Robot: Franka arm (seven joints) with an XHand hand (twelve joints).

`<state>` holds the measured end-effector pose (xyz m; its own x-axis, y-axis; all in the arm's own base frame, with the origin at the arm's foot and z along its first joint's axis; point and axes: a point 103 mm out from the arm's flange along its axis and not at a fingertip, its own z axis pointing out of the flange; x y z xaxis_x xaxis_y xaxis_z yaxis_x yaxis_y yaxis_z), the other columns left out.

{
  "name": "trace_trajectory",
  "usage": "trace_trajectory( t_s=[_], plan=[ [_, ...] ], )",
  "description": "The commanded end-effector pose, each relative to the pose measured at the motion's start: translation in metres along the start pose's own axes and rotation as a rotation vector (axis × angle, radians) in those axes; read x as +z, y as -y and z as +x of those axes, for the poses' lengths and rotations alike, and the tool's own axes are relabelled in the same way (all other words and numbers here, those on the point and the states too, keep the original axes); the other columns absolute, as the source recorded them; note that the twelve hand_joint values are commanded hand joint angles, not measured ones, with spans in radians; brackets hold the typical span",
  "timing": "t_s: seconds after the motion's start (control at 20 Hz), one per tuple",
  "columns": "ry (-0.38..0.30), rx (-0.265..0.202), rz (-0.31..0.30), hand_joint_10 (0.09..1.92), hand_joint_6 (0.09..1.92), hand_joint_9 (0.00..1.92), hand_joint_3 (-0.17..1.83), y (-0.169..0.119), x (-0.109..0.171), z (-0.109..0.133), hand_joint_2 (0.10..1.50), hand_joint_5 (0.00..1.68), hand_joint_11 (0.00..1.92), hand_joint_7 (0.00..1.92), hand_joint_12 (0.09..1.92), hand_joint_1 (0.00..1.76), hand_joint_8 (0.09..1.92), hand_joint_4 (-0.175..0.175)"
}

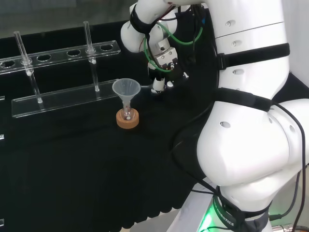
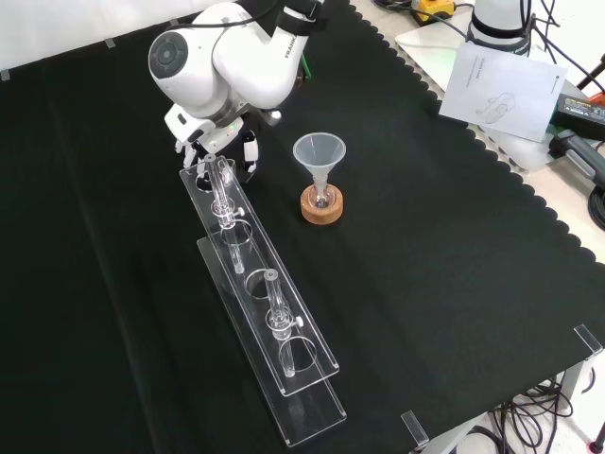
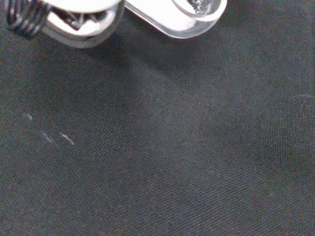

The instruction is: Pick up the weighing funnel.

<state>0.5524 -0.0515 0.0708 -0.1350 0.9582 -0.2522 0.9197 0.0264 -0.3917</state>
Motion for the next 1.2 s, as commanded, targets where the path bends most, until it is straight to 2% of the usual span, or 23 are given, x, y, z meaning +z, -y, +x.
trace_trajectory(
  t_s=[0.05,0.15,0.25,0.4,0.55,0.7,0.95,1.2],
  plan=[
    [0.017,0.022,0.009,0.44,0.76,0.94,0.71,0.004,-0.011,-0.007,0.64,1.24,0.65,0.66,1.22,1.12,0.63,0.175],
    [0.015,0.029,0.009,0.43,0.76,0.95,0.70,0.006,-0.015,-0.009,0.65,1.24,0.67,0.66,1.20,1.11,0.63,0.175],
    [-0.001,0.032,0.010,0.42,0.75,0.96,0.68,0.007,-0.010,-0.026,0.65,1.23,0.69,0.66,1.19,1.11,0.63,0.175],
    [0.013,0.041,0.011,0.42,0.75,0.96,0.68,0.009,-0.015,-0.023,0.66,1.23,0.70,0.66,1.18,1.11,0.63,0.175],
    [0.031,0.049,0.017,0.42,0.75,0.96,0.68,0.015,-0.026,-0.018,0.66,1.23,0.70,0.66,1.18,1.11,0.63,0.175],
    [0.053,0.056,0.023,0.42,0.75,0.96,0.67,0.024,-0.038,-0.025,0.66,1.23,0.70,0.65,1.18,1.11,0.63,0.175],
    [0.120,0.082,0.014,0.40,0.76,0.96,0.66,0.039,-0.061,-0.030,0.67,1.23,0.72,0.64,1.16,1.11,0.63,0.175],
    [0.129,0.109,-0.001,0.40,0.76,0.96,0.66,0.058,-0.082,-0.029,0.67,1.22,0.72,0.63,1.16,1.11,0.63,0.175]
  ],
)
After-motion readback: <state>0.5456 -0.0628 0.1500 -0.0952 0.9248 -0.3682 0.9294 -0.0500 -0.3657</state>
